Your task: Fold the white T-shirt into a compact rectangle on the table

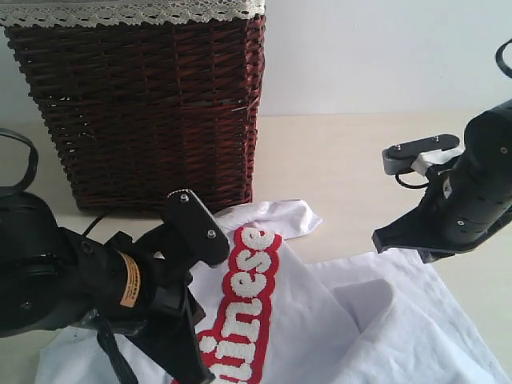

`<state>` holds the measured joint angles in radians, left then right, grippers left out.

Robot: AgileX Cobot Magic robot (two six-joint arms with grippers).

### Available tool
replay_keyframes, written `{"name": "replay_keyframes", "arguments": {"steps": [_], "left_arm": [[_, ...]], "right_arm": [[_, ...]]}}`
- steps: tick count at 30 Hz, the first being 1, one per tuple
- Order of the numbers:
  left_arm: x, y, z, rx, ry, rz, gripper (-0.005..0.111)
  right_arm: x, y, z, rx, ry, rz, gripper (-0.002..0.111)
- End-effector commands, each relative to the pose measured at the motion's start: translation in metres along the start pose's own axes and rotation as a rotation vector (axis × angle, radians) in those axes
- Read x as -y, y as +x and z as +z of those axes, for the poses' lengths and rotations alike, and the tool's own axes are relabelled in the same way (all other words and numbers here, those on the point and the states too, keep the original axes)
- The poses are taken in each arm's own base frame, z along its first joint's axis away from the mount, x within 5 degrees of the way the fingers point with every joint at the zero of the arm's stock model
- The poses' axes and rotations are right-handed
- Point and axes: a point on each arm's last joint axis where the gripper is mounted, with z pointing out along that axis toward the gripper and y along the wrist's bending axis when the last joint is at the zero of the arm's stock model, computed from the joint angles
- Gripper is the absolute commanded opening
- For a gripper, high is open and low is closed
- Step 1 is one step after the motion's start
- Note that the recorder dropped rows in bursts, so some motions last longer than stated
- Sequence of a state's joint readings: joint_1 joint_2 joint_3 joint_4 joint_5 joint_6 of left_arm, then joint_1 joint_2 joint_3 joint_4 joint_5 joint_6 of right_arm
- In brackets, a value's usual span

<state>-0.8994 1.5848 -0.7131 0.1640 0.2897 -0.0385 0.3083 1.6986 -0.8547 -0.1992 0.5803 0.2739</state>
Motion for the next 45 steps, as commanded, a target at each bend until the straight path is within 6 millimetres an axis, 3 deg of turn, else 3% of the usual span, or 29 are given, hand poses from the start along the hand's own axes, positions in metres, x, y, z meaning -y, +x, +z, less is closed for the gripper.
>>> {"name": "replay_keyframes", "arguments": {"steps": [1,6,18,25,30,32,35,36,38,45], "left_arm": [[-0.025,0.003,0.012,0.024,-0.037,-0.072,0.000],[-0.061,0.019,0.022,-0.030,-0.082,-0.264,0.000],[-0.064,0.042,0.049,-0.205,-0.064,-0.301,0.000],[-0.091,0.055,0.047,-0.230,-0.104,-0.391,0.000],[-0.127,0.088,0.039,-0.271,-0.165,-0.621,0.000],[-0.122,0.082,0.041,-0.250,-0.156,-0.608,0.000],[-0.106,0.070,0.044,-0.222,-0.133,-0.535,0.000],[-0.100,0.066,0.046,-0.217,-0.122,-0.495,0.000],[-0.096,0.063,0.046,-0.217,-0.114,-0.471,0.000],[-0.097,0.056,0.031,-0.170,-0.127,-0.469,0.000]], "right_arm": [[0.003,-0.008,0.028,-0.049,-0.007,0.005,0.000],[0.000,-0.014,0.043,-0.052,-0.022,-0.006,0.000],[0.001,-0.019,0.044,0.003,-0.008,-0.046,0.000],[0.026,-0.016,0.046,-0.033,0.024,0.029,0.000],[0.048,-0.013,0.051,-0.051,0.034,0.113,0.000],[0.043,-0.018,0.048,-0.005,-0.012,0.145,0.000],[0.016,-0.025,0.030,0.069,-0.142,0.072,0.000],[-0.001,-0.027,0.016,0.113,-0.220,0.015,0.000],[-0.014,-0.024,0.010,0.101,-0.255,-0.087,0.000],[-0.017,-0.011,0.054,-0.064,-0.243,-0.073,0.000]]}}
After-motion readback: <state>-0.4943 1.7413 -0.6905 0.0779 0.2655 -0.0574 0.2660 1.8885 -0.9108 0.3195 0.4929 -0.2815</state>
